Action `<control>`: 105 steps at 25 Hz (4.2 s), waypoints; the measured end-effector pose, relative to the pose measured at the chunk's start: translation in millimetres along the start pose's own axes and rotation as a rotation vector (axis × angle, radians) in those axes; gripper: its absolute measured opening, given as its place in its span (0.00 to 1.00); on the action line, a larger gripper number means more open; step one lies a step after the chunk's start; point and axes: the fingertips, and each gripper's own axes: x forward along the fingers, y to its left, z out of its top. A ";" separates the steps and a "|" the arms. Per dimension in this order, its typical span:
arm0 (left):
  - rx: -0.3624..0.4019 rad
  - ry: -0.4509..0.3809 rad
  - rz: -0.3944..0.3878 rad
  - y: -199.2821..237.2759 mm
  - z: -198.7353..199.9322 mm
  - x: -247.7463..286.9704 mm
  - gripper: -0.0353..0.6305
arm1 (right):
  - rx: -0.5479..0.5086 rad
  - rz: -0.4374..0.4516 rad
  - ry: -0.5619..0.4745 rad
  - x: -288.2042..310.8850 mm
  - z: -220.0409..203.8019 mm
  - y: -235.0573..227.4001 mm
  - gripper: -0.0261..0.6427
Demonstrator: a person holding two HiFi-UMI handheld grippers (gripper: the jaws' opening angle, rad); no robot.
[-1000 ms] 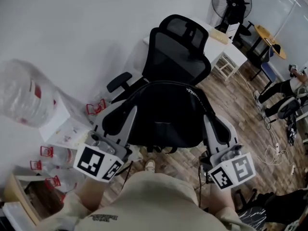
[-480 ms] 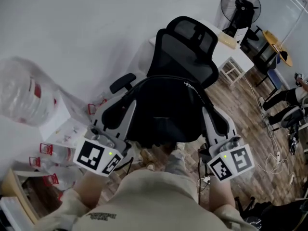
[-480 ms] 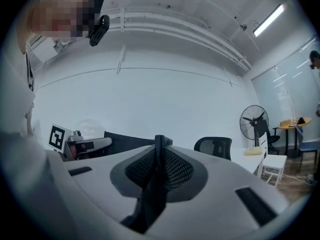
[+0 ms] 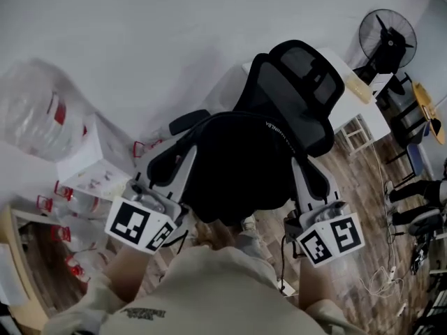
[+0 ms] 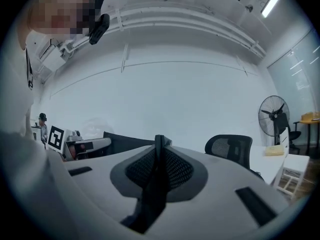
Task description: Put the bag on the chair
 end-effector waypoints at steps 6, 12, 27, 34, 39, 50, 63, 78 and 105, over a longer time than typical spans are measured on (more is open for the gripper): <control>0.032 0.010 0.122 8.2 -3.9 42.4 0.16 | 0.035 0.131 0.003 47.7 5.9 -51.4 0.13; 0.049 0.047 0.255 20.9 -20.6 87.7 0.16 | 0.054 0.249 0.035 104.2 -1.6 -100.6 0.13; -0.007 0.153 0.524 73.5 -88.1 132.8 0.16 | 0.042 0.463 0.118 221.0 -60.1 -153.0 0.13; -0.020 0.220 0.583 112.3 -133.8 133.4 0.16 | 0.044 0.465 0.185 265.6 -102.3 -151.0 0.13; -0.044 0.273 0.593 142.6 -170.0 124.8 0.16 | 0.050 0.458 0.243 292.2 -137.1 -140.6 0.13; -0.165 0.405 0.593 188.2 -270.0 100.4 0.16 | 0.022 0.428 0.410 331.8 -242.7 -128.5 0.13; -0.240 0.559 0.601 224.9 -407.3 68.3 0.16 | 0.006 0.436 0.528 356.3 -380.9 -121.7 0.13; -0.307 0.708 0.642 246.3 -533.6 27.3 0.16 | 0.016 0.422 0.673 361.4 -507.7 -112.5 0.14; -0.322 0.789 0.621 221.0 -510.1 0.6 0.35 | 0.000 0.389 0.781 331.8 -481.1 -124.1 0.30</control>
